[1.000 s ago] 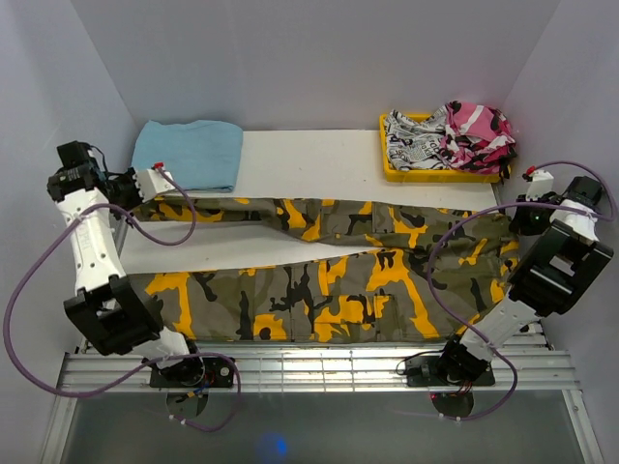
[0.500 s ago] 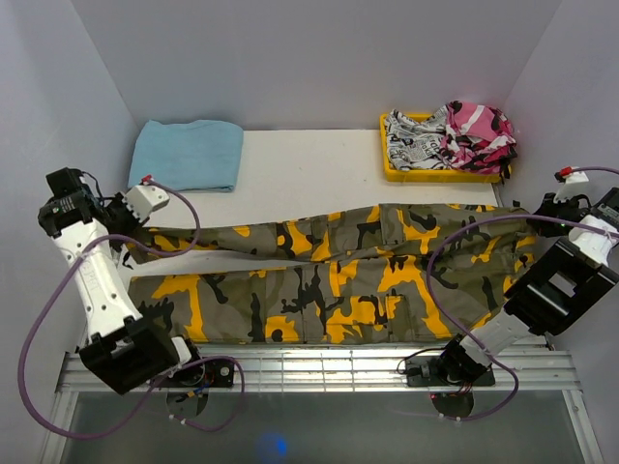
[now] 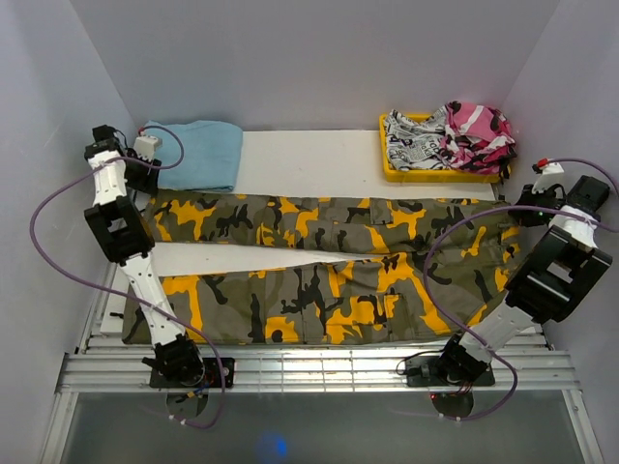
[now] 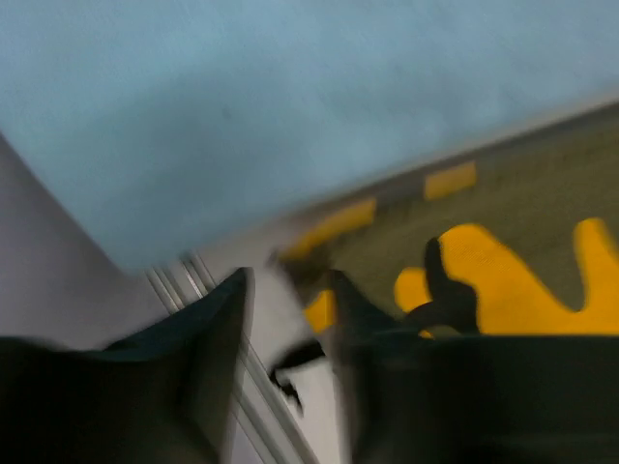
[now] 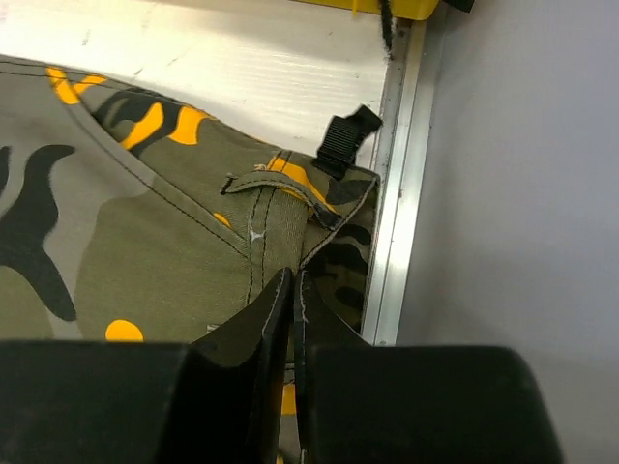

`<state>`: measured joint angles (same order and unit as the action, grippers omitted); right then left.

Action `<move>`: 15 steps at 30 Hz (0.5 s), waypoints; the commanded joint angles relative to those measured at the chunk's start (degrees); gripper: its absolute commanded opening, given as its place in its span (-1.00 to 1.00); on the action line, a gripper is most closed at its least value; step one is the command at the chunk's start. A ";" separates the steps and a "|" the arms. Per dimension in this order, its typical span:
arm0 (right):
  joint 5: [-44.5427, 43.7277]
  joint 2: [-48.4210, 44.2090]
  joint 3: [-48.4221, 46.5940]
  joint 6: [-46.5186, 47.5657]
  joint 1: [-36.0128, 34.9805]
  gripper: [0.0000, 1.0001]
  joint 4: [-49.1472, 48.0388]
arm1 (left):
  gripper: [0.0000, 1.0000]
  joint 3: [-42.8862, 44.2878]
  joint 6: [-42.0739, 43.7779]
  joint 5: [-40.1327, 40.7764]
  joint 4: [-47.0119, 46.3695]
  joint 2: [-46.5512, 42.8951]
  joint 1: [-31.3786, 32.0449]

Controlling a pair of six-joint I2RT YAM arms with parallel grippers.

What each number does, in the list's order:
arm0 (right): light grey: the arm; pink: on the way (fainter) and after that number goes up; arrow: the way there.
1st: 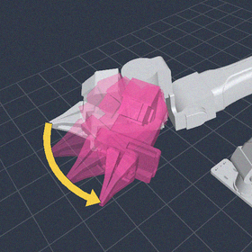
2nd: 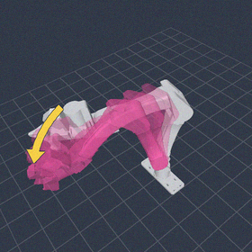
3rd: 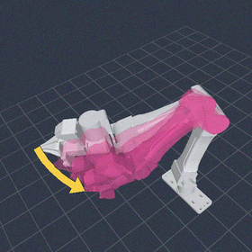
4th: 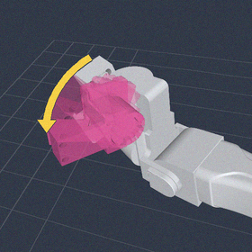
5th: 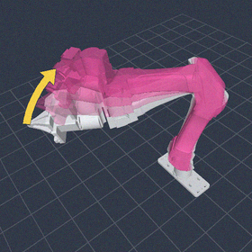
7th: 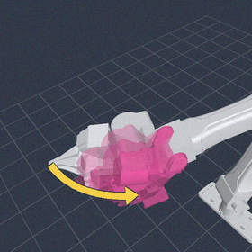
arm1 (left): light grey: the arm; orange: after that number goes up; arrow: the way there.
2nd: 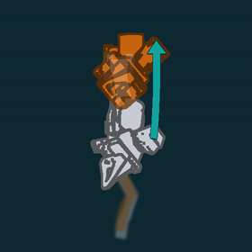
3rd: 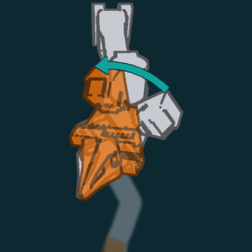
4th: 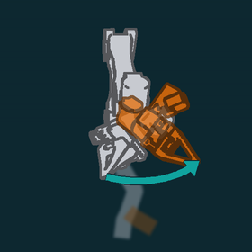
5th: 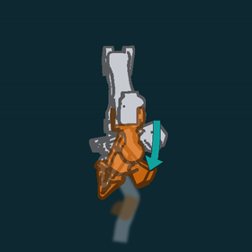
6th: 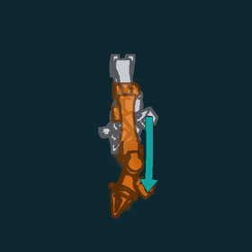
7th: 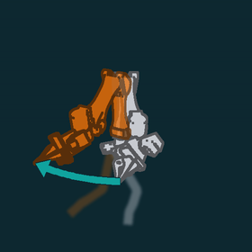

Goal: Fold and stack the trousers
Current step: Flatten the trousers out

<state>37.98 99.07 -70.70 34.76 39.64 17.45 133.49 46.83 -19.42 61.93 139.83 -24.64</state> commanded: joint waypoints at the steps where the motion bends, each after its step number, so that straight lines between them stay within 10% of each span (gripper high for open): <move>1: -7.64 2.00 -1.37 -3.03 -1.66 -0.85 -8.48 | 0.44 7.92 -8.75 3.52 -6.72 1.50 -0.31; 3: -9.67 2.10 -0.50 -3.56 -2.98 -0.85 -10.06 | 0.96 0.93 -8.95 0.10 -10.24 -3.66 -0.93; 15: -14.95 2.89 0.47 -1.02 -3.43 -0.84 -6.73 | 0.77 -47.51 -12.62 -11.08 -17.80 -36.46 -7.70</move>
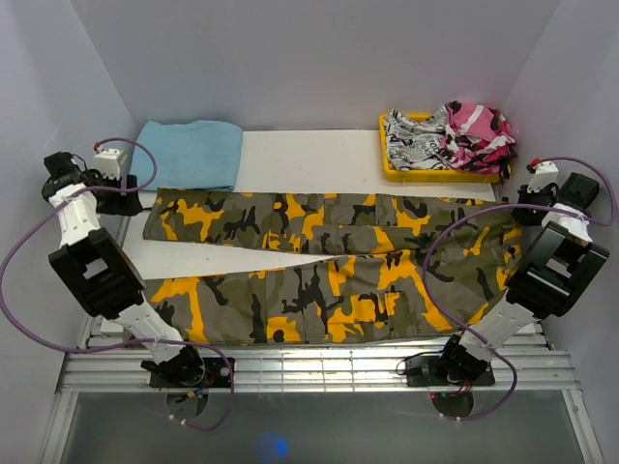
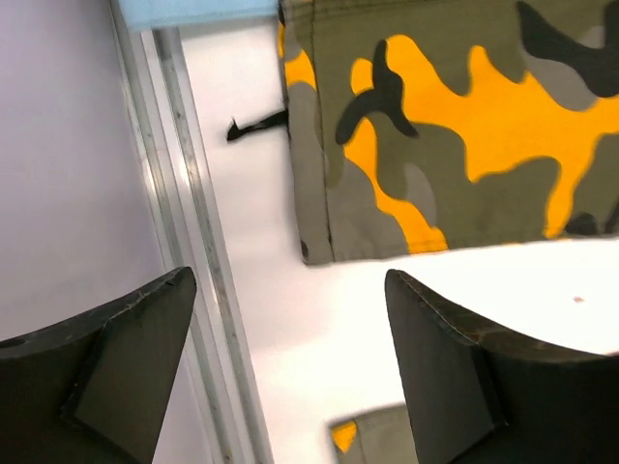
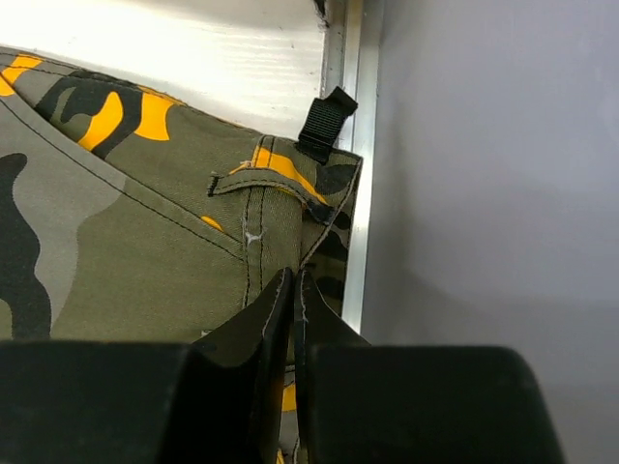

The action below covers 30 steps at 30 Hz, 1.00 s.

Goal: Fold and stack the trousers
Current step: Flatten the trousers out

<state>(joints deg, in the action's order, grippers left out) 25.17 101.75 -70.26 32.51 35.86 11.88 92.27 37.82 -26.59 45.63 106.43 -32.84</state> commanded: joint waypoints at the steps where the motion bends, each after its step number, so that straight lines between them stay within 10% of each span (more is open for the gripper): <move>1: -2.66 0.02 0.21 1.67 0.35 -0.84 -0.98 | 0.76 -9.88 -5.03 -3.82 -2.64 -3.94 0.50; 5: -3.46 0.20 -0.22 6.24 0.27 -0.84 1.12 | 0.58 -12.46 -9.43 -4.08 -6.15 -1.85 0.41; 9: -3.63 1.78 -4.26 9.76 0.27 -0.41 7.96 | 0.37 -12.64 -12.24 -3.74 -9.76 1.49 0.58; 16: -5.04 -1.99 -7.17 14.58 0.27 0.99 14.12 | -0.08 -12.20 -13.21 3.37 -10.91 7.91 0.67; 24: -7.32 -7.79 -10.52 28.99 0.35 0.72 31.26 | -0.55 -7.56 -7.78 10.86 -8.02 10.72 -3.63; 30: -11.10 -8.60 -5.33 40.95 0.35 0.20 44.25 | 0.30 -1.48 -1.27 -0.03 1.04 5.12 -4.07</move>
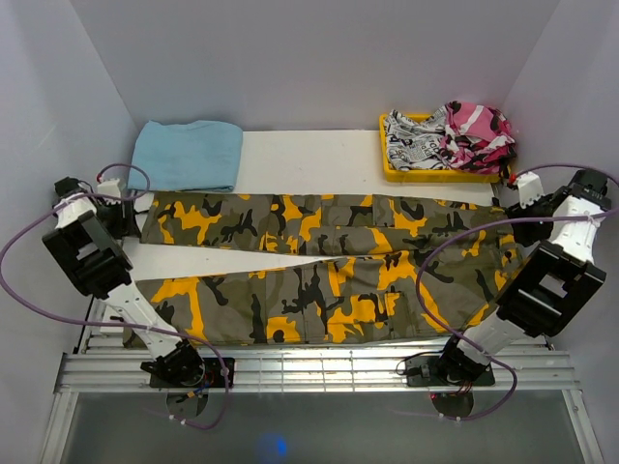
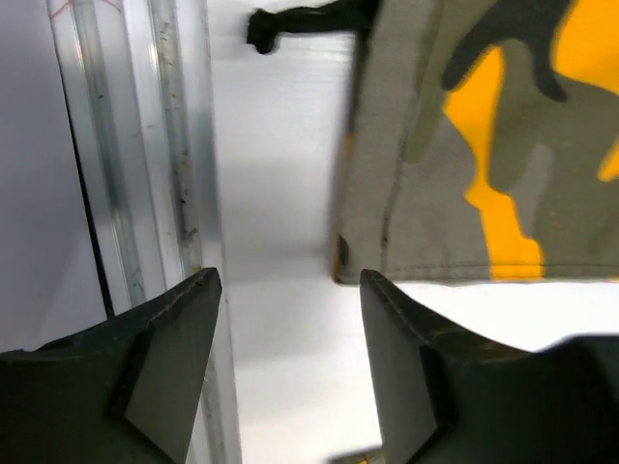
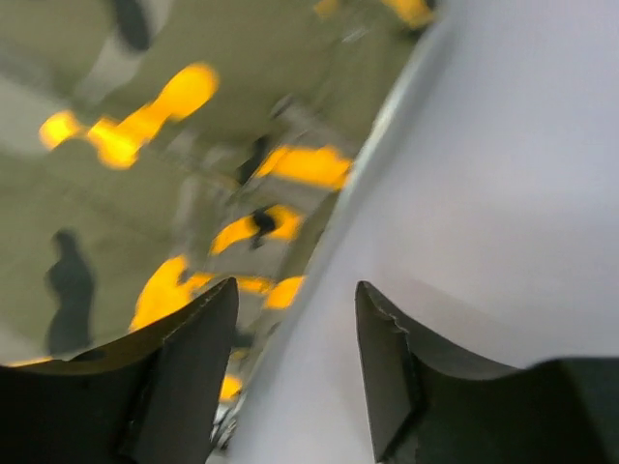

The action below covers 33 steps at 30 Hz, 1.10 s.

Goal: Fold and stack the trousers
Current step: Flatten the trousers out

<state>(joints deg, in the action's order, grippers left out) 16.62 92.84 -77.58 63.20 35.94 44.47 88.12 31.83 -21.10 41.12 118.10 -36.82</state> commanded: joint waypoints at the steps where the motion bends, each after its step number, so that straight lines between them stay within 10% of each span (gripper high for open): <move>1: -3.08 0.67 2.60 10.80 0.27 0.13 13.00 | 0.45 2.50 5.68 -6.83 6.16 -8.40 -0.10; 2: -3.70 0.94 4.70 12.11 0.27 0.10 14.23 | 0.93 1.98 8.48 -9.28 8.25 -12.07 -0.01; 13: -14.15 -7.14 30.02 23.55 0.88 0.11 4.31 | 0.95 -22.09 41.72 -10.29 28.74 -38.19 -4.23; 19: -16.18 -9.60 35.21 24.34 0.88 0.07 6.07 | 0.01 -35.01 34.97 -3.86 23.67 -35.85 -4.31; 33: -12.58 -3.81 28.03 18.63 0.79 -0.05 8.26 | -0.41 -16.25 15.91 -4.82 7.66 -7.46 0.95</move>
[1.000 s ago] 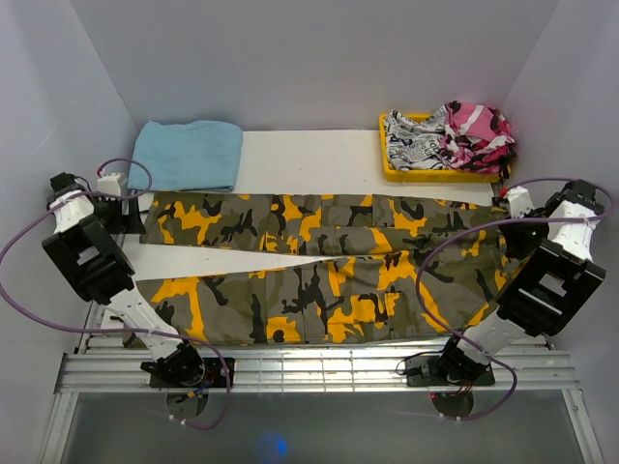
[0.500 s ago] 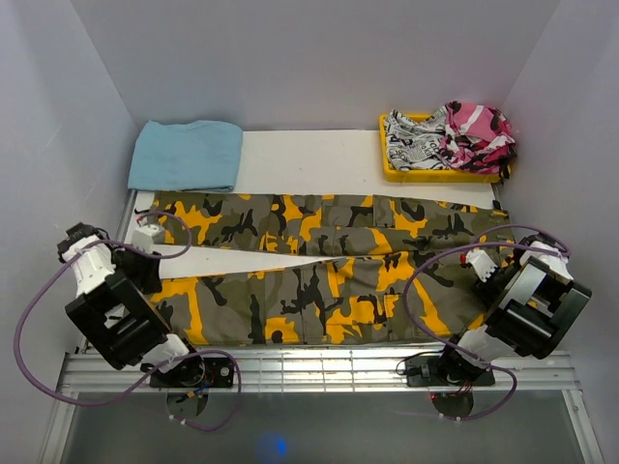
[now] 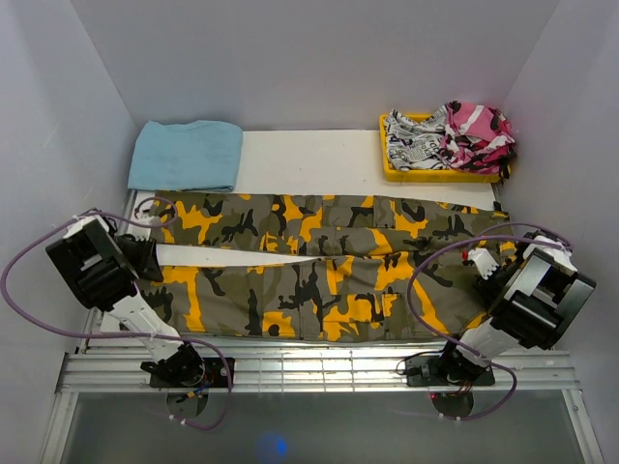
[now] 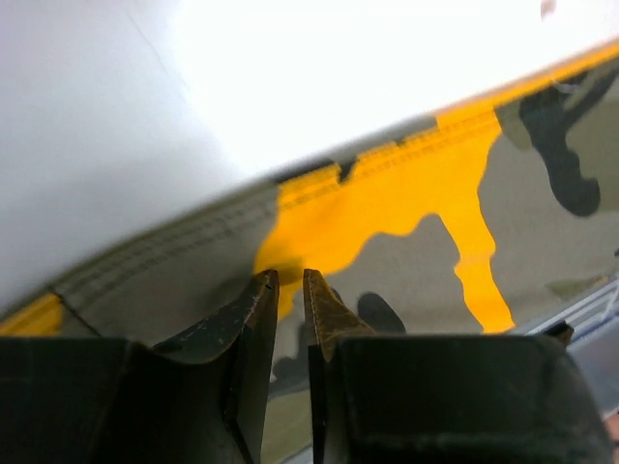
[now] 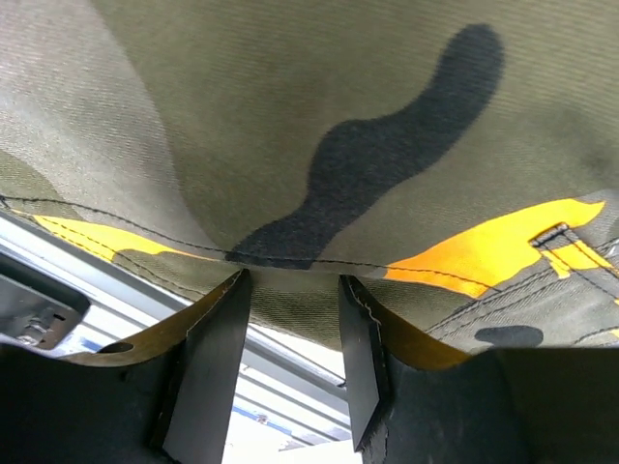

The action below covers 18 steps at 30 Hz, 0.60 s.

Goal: Fold and stack the trousers
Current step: Flatten the trousers out, then fold the trousers

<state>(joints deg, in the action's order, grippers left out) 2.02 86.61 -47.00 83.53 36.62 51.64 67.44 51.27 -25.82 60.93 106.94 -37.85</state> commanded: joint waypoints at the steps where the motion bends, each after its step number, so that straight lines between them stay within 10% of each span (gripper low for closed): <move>1: 3.24 2.86 -3.61 -1.96 0.12 -0.05 1.53 | -0.41 5.67 -4.15 -0.36 -12.15 5.20 3.20; 12: 29.83 7.60 -34.35 -6.24 1.17 0.06 21.65 | 0.25 27.19 -0.19 -10.81 1.82 2.67 3.92; 18: 37.88 14.18 -46.95 -29.26 1.44 0.18 7.71 | 0.55 40.40 -17.76 -20.22 -12.65 5.90 3.92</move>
<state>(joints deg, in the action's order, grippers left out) 31.51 97.32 -91.37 68.14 37.65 63.81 104.84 42.92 -37.74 55.61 112.73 -33.93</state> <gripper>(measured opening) 0.577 0.767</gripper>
